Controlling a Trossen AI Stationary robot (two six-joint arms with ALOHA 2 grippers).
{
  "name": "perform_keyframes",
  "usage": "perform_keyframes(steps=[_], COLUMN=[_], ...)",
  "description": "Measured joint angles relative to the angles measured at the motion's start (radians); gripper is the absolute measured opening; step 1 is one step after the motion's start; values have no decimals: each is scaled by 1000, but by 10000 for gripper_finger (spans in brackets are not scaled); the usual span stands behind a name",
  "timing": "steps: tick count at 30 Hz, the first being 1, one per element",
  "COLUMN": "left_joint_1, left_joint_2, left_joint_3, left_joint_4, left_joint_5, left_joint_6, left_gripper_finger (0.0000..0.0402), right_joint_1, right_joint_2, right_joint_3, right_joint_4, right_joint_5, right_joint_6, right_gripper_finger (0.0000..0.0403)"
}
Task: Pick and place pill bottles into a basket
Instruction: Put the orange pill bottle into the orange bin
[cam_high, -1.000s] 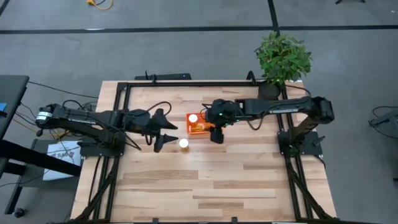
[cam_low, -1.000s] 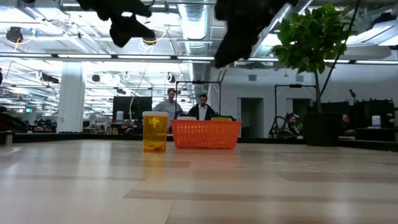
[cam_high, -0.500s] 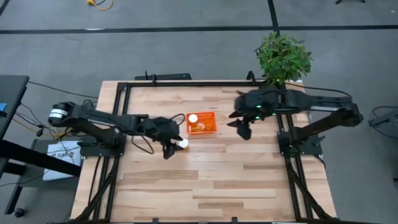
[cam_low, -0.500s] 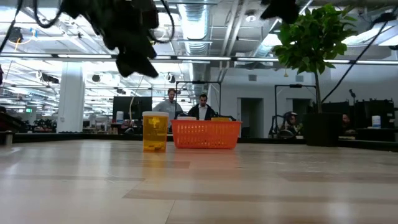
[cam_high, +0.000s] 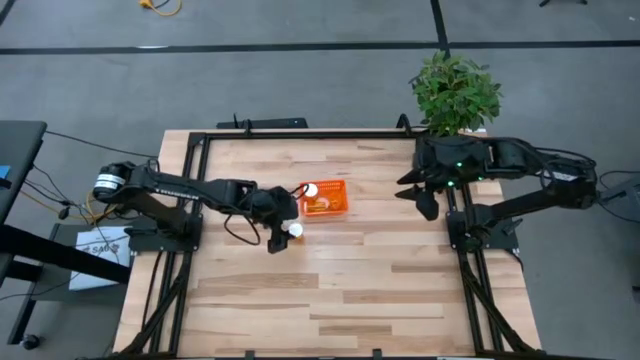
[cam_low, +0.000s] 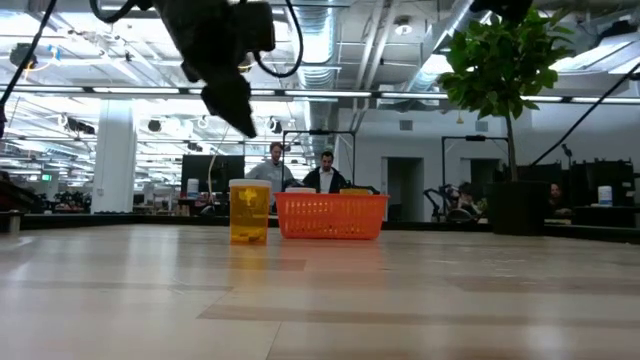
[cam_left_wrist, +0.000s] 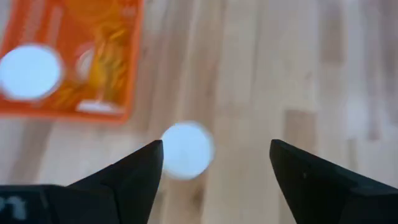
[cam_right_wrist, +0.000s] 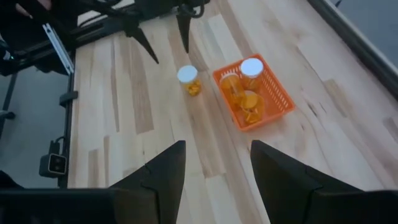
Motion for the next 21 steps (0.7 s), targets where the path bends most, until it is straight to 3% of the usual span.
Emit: perform_keyframes(steps=[5, 10, 13, 21], left_joint_1=[9, 5, 4, -1], left_joint_2=[4, 30, 37, 80], left_joint_3=[6, 7, 6, 6], left_joint_4=[-96, -83, -82, -55], left_joint_5=[-37, -74, -75, -57], left_joint_6=[-11, -54, -57, -17], left_gripper_finger=[295, 296, 296, 296], right_joint_1=[-2, -2, -2, -2], right_joint_2=[-14, -24, -40, -126], right_joint_3=[0, 0, 0, 0], right_joint_4=[-14, -100, -134, -141], right_joint_5=[1, 1, 0, 1], right_joint_6=[0, 14, 106, 131], right_gripper_finger=[176, 175, 174, 176])
